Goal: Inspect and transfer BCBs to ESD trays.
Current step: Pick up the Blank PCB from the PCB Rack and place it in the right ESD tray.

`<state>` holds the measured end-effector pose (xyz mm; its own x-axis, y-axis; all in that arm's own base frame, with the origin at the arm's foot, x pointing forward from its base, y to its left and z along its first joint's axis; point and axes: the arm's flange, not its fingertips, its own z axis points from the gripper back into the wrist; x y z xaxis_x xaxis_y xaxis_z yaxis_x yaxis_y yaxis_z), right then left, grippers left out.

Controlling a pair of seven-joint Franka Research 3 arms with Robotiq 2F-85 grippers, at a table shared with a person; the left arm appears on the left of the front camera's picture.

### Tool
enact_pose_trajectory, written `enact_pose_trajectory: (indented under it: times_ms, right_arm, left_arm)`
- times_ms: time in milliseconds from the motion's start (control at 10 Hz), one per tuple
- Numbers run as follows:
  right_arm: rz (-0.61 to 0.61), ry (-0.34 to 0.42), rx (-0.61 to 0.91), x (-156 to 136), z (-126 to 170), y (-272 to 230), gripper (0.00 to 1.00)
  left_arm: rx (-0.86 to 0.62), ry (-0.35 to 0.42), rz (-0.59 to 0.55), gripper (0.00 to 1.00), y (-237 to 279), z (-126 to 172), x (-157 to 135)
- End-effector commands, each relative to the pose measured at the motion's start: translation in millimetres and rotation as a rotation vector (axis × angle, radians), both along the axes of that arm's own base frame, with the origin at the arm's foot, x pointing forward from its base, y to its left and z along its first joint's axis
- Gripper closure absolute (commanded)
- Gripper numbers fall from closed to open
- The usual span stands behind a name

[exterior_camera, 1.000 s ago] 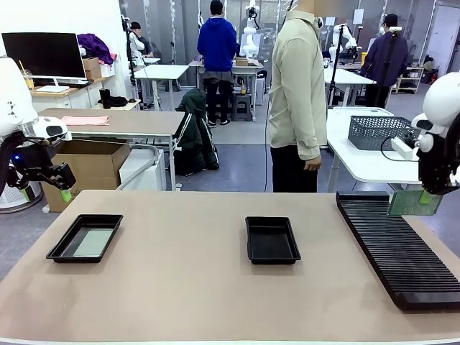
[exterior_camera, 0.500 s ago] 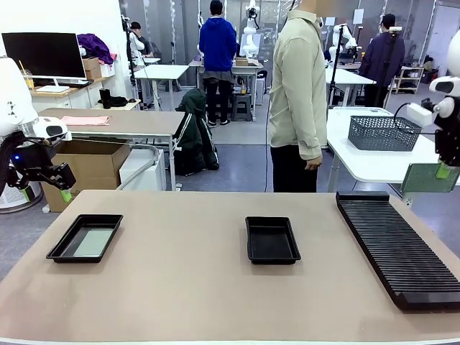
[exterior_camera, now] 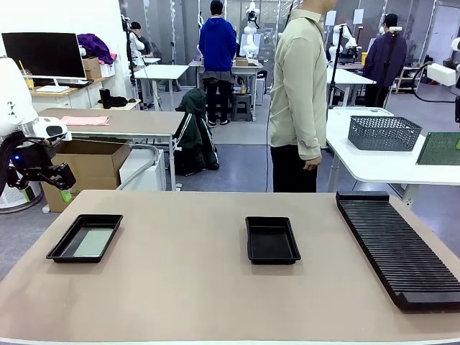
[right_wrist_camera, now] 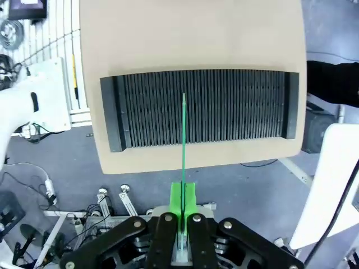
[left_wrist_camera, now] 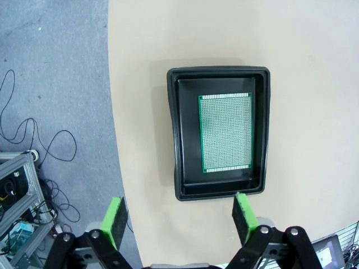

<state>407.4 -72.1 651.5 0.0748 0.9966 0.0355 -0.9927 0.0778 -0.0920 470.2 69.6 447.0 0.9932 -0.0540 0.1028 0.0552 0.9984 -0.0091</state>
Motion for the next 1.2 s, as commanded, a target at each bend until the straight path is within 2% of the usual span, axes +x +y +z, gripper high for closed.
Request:
enact_pose_trajectory:
  times_ms: [0,300,1100]
  right_arm:
    - [-0.017,0.013,0.009,-0.5,15.3,3.2,0.98]
    - [-0.018,-0.006,0.017,-5.9,31.1,-1.3,0.98]
    - [-0.003,-0.015,0.001,-6.7,28.4,-2.2,0.98]
  left_arm:
    - [0.001,-0.004,0.002,0.00,0.7,-0.9,-0.5]
    - [0.001,-0.004,0.002,0.00,0.7,-0.9,-0.5]
    - [0.001,-0.004,0.002,0.00,0.7,-0.9,-0.5]
